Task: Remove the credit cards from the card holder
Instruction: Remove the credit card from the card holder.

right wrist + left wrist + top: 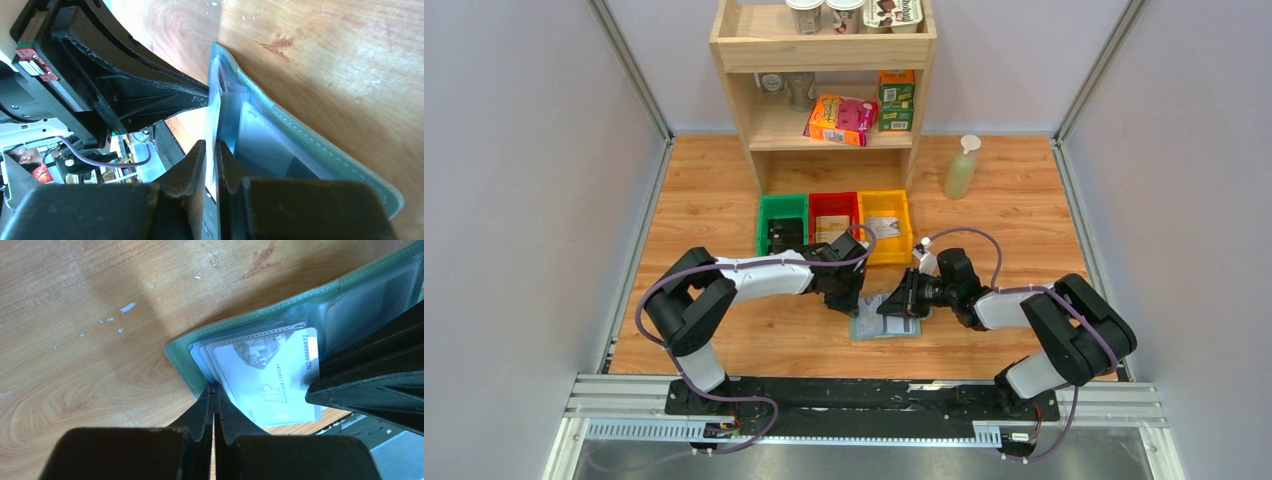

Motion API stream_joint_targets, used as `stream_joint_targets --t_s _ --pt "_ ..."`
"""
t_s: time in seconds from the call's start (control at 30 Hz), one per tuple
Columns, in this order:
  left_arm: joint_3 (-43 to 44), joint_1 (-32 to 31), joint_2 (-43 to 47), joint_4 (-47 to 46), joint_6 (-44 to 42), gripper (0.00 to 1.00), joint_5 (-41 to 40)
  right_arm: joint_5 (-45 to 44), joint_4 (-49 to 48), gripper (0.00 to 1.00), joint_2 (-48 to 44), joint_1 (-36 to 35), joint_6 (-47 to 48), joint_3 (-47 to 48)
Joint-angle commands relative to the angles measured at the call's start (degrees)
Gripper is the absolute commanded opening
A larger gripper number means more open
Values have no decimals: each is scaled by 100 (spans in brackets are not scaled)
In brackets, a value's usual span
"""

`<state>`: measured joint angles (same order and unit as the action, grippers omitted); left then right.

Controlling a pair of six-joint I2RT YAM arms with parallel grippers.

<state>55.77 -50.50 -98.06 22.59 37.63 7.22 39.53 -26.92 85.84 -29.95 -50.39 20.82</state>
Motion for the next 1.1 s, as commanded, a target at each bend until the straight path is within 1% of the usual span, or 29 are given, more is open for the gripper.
stream_joint_targets --t_s 0.0,0.07,0.13,0.2,0.4,0.73,0.83,1.0,1.07 --pt "-22 -48 -301 79 -168 0 -213 354 -534 13 -164 25 -164 -69" --pt "-13 -39 -310 79 -177 0 -204 354 -578 9 -164 68 -173 -95" --pt "-5 -48 -301 70 -186 0 -195 371 -604 3 -138 113 -173 -122" --pt "-5 -48 -319 79 -186 0 -195 354 -604 0 -121 121 -173 -139" --pt "-5 -48 -336 61 -186 0 -178 389 -499 0 -94 192 -94 -131" --pt "-13 -39 -372 26 -194 0 -116 573 256 1 -367 771 442 -219" --pt "-31 -39 -328 -17 -177 0 -116 626 266 1 -297 851 478 -245" --pt "-197 -39 40 -298 -80 0 -133 653 161 1 -191 886 434 -280" --pt "-259 -39 268 -457 -63 3 -186 644 160 1 -173 904 425 -271"
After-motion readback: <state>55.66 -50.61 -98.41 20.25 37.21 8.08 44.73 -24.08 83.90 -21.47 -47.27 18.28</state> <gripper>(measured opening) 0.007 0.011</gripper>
